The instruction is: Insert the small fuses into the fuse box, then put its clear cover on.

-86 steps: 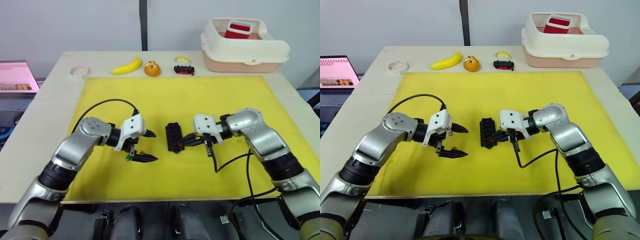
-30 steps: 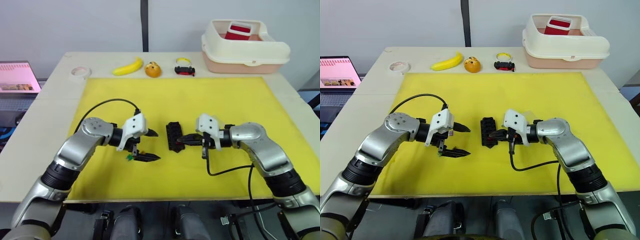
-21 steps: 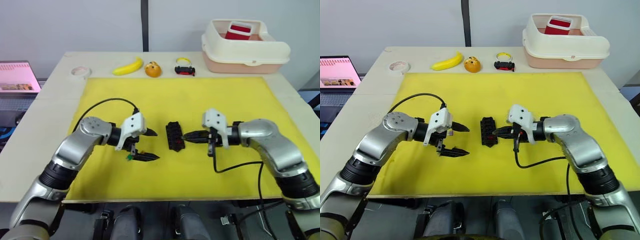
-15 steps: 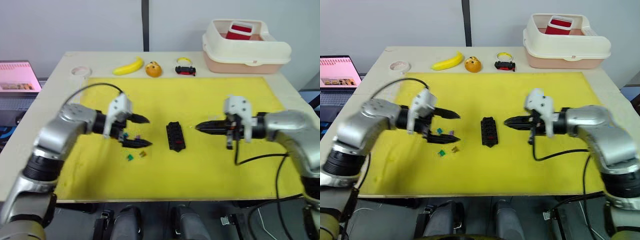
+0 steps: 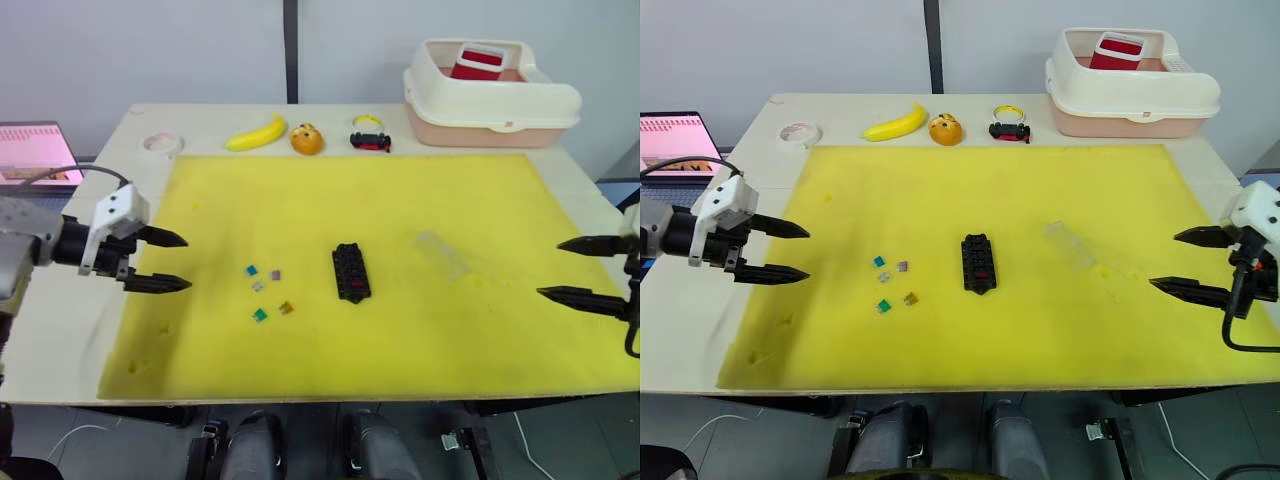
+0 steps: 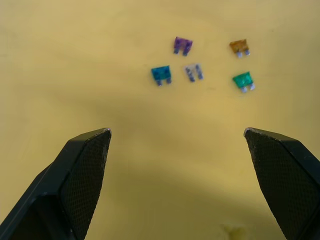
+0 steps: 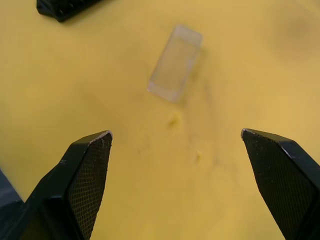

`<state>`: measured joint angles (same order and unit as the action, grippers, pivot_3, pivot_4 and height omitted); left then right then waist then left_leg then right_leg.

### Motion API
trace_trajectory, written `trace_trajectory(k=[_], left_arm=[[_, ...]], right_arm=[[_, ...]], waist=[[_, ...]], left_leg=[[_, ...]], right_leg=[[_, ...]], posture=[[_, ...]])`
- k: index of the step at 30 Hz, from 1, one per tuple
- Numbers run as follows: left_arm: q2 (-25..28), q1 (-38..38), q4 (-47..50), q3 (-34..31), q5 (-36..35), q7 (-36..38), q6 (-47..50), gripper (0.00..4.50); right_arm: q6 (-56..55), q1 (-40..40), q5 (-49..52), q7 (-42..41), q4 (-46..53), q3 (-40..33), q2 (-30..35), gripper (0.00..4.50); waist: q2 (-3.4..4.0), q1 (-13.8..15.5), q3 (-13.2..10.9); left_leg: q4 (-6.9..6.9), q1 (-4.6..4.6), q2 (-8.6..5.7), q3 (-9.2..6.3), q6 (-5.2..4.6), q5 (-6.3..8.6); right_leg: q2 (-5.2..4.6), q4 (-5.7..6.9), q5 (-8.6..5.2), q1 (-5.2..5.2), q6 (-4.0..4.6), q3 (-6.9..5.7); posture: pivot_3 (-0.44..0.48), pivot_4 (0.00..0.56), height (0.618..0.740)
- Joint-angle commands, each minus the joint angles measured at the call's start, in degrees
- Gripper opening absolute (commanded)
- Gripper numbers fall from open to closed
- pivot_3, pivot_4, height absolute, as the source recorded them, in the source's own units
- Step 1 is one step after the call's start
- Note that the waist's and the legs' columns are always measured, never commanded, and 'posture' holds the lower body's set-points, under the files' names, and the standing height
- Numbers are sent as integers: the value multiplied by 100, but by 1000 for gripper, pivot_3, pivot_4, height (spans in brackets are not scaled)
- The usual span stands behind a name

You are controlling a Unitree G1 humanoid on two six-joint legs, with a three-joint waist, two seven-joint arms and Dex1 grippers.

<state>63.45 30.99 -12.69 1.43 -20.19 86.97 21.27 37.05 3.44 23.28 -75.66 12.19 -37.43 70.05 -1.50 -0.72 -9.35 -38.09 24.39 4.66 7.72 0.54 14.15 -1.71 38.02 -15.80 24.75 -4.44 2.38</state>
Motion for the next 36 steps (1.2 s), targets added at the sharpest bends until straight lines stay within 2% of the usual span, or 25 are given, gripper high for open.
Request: trace_trajectory(k=[1,7,11,15,20,30,36], left_arm=[[-158,7,119,-4,20,18,-133,4500],[-691,264,-91,230,134,-13,-34,4500],[-1145,684,-519,522,11,198,652,4500],[-1320,922,-831,695,11,387,1115,4500],[-1773,1467,-1788,781,128,243,1665,4500],[-2029,1898,-2832,1040,397,541,2078,4500],[-2115,1969,-3109,1232,341,553,2203,4500]], right_arm=[[-67,-359,178,173,205,89,73,4433],[358,-1318,843,658,843,897,-104,4433],[1103,-2540,1749,1245,1583,1727,-453,4433],[1537,-3172,2262,1664,2014,2158,-680,4433],[1894,-3585,2872,2019,2413,2449,-876,4433],[2065,-3680,3307,2403,2705,2640,-860,4433],[2060,-3668,3373,2491,2724,2681,-823,4433]], waist=[[1,-4,0],[1,-5,0],[1,-4,0],[0,4,-1],[0,16,-1],[-1,-7,0],[-1,-3,0]], left_leg=[[0,0,0,0,0,0],[0,1,1,1,0,0],[-1,3,1,-3,0,0],[0,17,1,-3,-3,1],[-7,20,0,-3,-3,1],[-6,22,1,-5,-7,4],[-6,22,1,-6,-7,4]], right_leg=[[0,0,0,0,0,0],[2,3,1,3,-1,1],[3,7,1,8,-1,3],[3,6,5,20,-8,4],[1,7,2,20,-2,3],[3,10,9,23,-14,4],[1,9,5,23,-7,4]], posture=[[0,150,739],[0,150,739],[0,150,739],[0,150,739],[0,150,739],[0,150,739],[0,150,739]])
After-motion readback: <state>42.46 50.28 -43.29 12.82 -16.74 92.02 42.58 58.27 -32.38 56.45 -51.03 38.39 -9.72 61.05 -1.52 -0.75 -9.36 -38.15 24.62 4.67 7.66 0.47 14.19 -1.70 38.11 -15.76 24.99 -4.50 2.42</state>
